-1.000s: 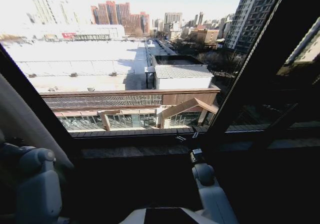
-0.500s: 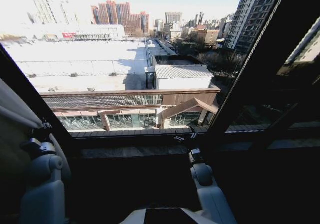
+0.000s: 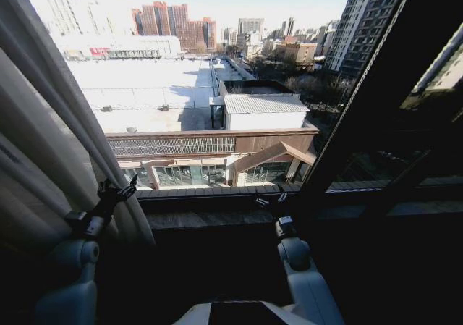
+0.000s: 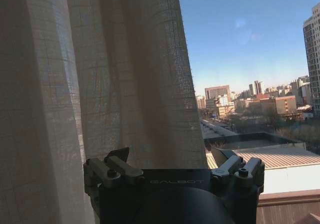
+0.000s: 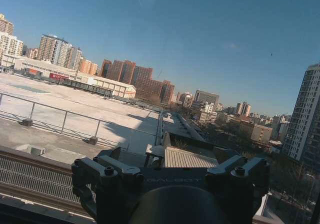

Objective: Open the curtains by pulling them apart, changing their state from closed to fully open.

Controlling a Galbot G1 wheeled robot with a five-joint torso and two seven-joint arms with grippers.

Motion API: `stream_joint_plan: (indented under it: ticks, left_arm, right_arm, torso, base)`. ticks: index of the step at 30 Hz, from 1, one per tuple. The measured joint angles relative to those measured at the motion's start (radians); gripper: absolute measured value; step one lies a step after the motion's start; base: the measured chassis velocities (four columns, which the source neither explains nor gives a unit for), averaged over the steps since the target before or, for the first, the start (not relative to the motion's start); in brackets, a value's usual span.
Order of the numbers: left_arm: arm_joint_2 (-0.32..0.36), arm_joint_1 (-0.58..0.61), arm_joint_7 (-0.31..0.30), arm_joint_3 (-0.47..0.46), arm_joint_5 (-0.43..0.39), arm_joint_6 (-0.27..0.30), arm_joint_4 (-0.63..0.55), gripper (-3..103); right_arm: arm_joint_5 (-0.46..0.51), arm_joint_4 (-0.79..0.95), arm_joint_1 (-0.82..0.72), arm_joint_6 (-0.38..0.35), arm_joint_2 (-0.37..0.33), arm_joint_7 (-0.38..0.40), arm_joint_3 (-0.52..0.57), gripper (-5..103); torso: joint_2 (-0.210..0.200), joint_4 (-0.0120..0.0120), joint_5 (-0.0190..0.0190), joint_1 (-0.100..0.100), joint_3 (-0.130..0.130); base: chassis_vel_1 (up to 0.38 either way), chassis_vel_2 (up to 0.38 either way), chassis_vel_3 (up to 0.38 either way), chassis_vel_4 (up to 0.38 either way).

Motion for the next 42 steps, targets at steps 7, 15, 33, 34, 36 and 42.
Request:
stream_joint_plan:
  ticks: [7, 15, 33, 34, 36, 42]
  left_arm:
    - [-0.098, 0.038, -0.412, 0.013, 0.100, -0.019, -0.055, 100]
    - [-0.229, 0.064, -0.950, 0.111, 0.161, -0.045, -0.113, 100]
    - [-0.166, 0.219, -0.530, 0.077, 0.072, 0.234, -0.315, 100]
    - [-0.147, 0.217, -0.530, 0.083, 0.040, 0.309, -0.344, 100]
    - [-0.136, 0.217, -0.532, 0.089, 0.024, 0.363, -0.370, 100]
    - [-0.151, 0.268, -0.496, 0.122, 0.011, 0.389, -0.430, 100]
  right_arm:
    - [-0.001, 0.006, -0.011, -0.012, -0.006, 0.000, -0.025, 100]
    - [-0.009, 0.011, -0.006, -0.035, -0.002, 0.000, -0.078, 100]
    - [-0.012, 0.011, -0.022, -0.036, 0.004, 0.003, -0.079, 100]
    - [-0.010, 0.011, -0.023, -0.036, 0.004, 0.003, -0.074, 100]
    - [-0.008, 0.011, -0.023, -0.036, 0.004, 0.003, -0.069, 100]
    - [0.011, 0.012, -0.022, -0.038, -0.008, 0.004, -0.052, 100]
  torso:
    - [0.000, 0.0000, 0.0002, 0.000, 0.000]
    - [0.000, -0.0001, 0.0000, 0.000, 0.000]
    - [0.000, 0.0001, -0.0003, 0.000, 0.000]
    - [0.000, -0.0001, 0.0000, 0.000, 0.000]
    - [0.000, -0.0002, -0.0001, 0.000, 0.000]
    - [0.000, 0.0003, -0.0001, 0.000, 0.000]
  base:
    - [0.000, 0.000, 0.000, 0.000]
    - [0.000, 0.000, 0.000, 0.000]
    - [0.000, 0.000, 0.000, 0.000]
    - [0.000, 0.000, 0.000, 0.000]
    - [0.000, 0.000, 0.000, 0.000]
    - [0.000, 0.000, 0.000, 0.000]
